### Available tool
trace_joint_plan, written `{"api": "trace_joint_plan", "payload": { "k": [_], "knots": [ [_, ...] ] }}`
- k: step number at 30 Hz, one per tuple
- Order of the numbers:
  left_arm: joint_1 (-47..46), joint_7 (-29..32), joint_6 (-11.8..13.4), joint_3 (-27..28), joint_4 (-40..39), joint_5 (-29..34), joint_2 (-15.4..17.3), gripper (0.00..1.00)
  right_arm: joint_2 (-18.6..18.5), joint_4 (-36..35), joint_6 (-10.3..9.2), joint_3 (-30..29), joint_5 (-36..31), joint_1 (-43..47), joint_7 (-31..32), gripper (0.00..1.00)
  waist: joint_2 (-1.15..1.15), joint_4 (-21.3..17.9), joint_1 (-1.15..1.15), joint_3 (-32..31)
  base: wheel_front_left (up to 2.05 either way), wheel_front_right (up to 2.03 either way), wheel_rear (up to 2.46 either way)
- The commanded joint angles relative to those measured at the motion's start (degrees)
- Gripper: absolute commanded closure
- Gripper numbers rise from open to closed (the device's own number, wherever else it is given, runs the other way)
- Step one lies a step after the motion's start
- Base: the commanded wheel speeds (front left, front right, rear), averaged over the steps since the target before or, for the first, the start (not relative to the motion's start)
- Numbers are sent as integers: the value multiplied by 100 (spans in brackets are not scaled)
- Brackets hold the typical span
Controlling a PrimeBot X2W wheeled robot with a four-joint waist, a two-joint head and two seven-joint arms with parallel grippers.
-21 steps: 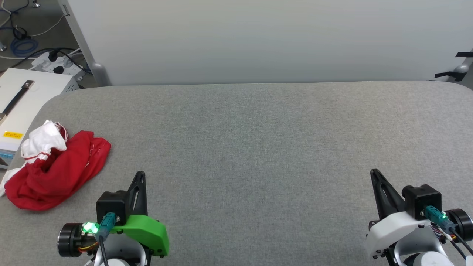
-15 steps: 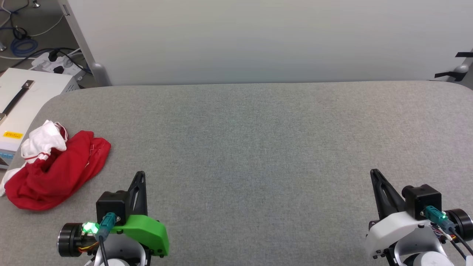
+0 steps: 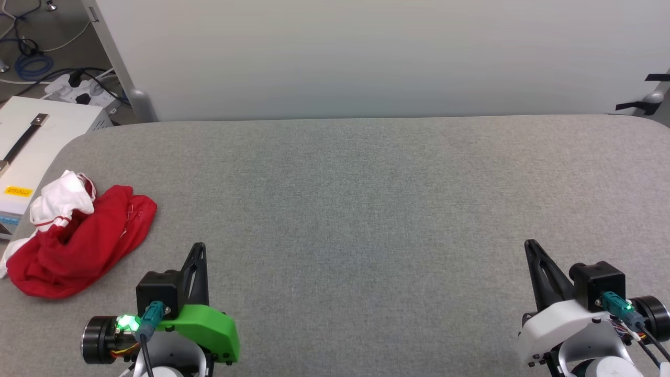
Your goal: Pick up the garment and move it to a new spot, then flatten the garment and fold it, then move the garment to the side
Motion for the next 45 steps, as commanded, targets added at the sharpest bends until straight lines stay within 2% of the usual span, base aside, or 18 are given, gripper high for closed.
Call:
{"api": "trace_joint_plan", "payload": {
  "k": [1,25,26,45],
  "knots": [
    [-101,-4,18,5,-13,55,-27,100,-6,12,-4,3,-55,-94,15,100,0,0,0,0,0,0,0],
    [-101,-4,18,5,-13,55,-27,100,-6,12,-4,3,-55,-94,15,100,0,0,0,0,0,0,0],
    [2,0,0,0,0,-2,1,0,1,-1,0,-1,2,1,0,0,0,0,0,0,0,0,0],
    [-10,-182,116,-49,-46,-65,-1,0,1,-101,-1,-60,190,-10,-180,0,0,2,0,16,0,0,0]
  ]
}}
